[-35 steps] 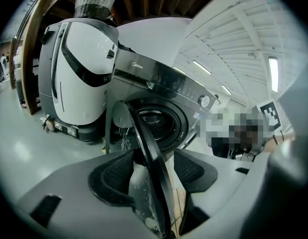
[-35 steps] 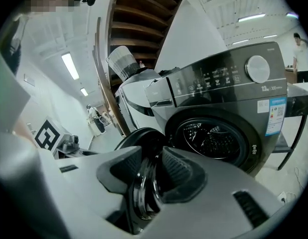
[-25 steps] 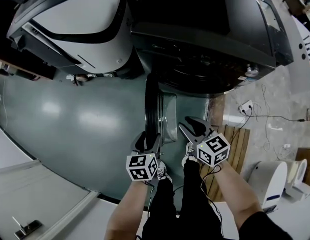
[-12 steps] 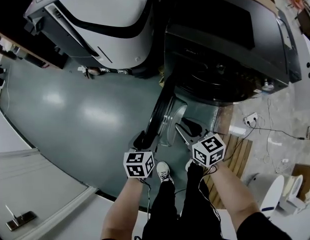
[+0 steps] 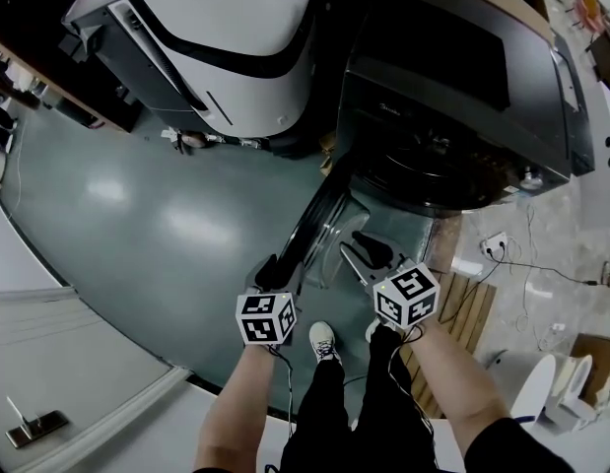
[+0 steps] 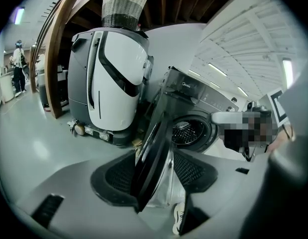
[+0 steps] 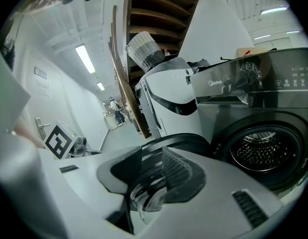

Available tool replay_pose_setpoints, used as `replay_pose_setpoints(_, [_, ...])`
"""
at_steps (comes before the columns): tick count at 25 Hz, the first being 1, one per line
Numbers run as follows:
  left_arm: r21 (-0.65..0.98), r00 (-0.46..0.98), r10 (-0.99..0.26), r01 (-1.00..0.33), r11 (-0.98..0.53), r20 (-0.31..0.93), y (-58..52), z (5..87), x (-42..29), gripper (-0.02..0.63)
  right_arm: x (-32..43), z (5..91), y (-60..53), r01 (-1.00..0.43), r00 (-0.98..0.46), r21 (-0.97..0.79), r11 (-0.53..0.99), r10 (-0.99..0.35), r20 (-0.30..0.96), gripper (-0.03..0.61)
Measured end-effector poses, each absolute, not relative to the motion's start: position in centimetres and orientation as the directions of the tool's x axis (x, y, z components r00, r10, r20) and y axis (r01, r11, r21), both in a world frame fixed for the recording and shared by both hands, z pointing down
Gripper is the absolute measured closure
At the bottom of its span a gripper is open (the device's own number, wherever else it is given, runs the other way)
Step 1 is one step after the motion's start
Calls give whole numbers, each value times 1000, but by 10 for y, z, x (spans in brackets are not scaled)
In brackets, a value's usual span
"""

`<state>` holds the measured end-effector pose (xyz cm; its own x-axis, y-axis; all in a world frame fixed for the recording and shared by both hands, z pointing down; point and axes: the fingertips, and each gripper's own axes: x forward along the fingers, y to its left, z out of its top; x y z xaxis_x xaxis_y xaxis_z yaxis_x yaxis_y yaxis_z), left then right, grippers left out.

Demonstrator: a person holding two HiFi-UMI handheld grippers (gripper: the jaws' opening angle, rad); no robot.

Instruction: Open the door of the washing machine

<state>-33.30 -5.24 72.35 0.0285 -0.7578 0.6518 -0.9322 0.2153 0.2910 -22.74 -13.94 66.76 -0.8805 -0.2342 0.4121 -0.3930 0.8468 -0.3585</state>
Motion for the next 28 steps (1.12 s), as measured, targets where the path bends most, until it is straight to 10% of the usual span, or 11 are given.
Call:
replay_pose_setpoints(8, [285,50,-784,-944,165,618,-45,688,-327,374,-215,638,-138,-415,-869,-301,858,-276,411,550])
replay_pose_setpoints(14, [297,123,-840,-954,47,529,-52,629,-303,580,-191,592,-138,-466,-854,-270,843,-348,386,560])
replay_pose_setpoints(28, [287,295,-889,-937,-198,350,-53,491,-223,595,-84,464,-119,-641,-763,-224,734,-578,288,561])
